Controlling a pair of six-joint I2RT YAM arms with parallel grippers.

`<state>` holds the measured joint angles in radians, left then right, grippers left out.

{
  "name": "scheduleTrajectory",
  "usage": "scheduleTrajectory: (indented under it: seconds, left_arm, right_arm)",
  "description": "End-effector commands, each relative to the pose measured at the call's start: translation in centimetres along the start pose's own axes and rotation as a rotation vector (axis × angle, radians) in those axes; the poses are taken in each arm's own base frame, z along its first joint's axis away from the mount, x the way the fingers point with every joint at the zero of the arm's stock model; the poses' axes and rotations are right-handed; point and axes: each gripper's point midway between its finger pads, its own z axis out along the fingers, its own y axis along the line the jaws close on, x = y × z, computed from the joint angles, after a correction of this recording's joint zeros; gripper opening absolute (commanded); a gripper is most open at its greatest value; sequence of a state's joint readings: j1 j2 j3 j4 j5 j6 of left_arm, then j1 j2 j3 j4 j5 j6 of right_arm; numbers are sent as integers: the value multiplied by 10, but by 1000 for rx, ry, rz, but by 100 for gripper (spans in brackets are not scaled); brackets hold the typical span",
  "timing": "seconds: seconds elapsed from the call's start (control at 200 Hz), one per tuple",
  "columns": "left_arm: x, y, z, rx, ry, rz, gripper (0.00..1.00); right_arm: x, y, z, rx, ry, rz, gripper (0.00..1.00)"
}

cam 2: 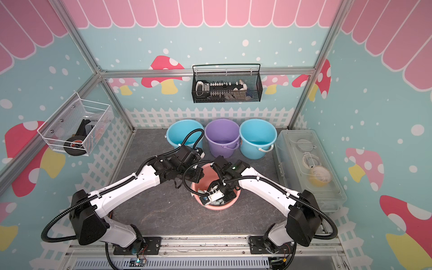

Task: Wipe the inside of the bucket with a cloth
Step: Wipe the dirt from the inside of the bucket.

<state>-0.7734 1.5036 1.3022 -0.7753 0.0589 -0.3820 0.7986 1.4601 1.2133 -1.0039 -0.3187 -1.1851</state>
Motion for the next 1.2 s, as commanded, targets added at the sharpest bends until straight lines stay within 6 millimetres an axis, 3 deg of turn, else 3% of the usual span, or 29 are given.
scheduleTrajectory:
  seconds: [0.0, 0.21, 0.4, 0.555, 0.75, 0.961, 1.196]
  left_arm:
    - [-4, 2, -1, -11, -19, -6, 0]
    - [-4, 3, -2, -19, -27, -6, 0]
    - [-3, 4, -3, -19, -27, -8, 0]
    - [-2, 4, -3, -20, -27, -7, 0]
    - [-2, 5, -2, -24, -26, -10, 0]
    - [-5, 1, 0, -7, -21, -12, 0]
    - [-4, 0, 1, -1, -15, -11, 0]
  right_arm:
    - [-11, -23, -12, 70, -21, -66, 0]
    - [-11, -11, 0, -66, -67, -59, 0]
    - [-2, -1, 37, -208, -120, 1, 0]
    - [18, -10, 68, -138, -74, -32, 0]
    - [20, -15, 90, -73, -123, -41, 0]
    - [8, -33, 95, 51, -216, -21, 0]
    - [1, -85, 74, 379, -261, 43, 0]
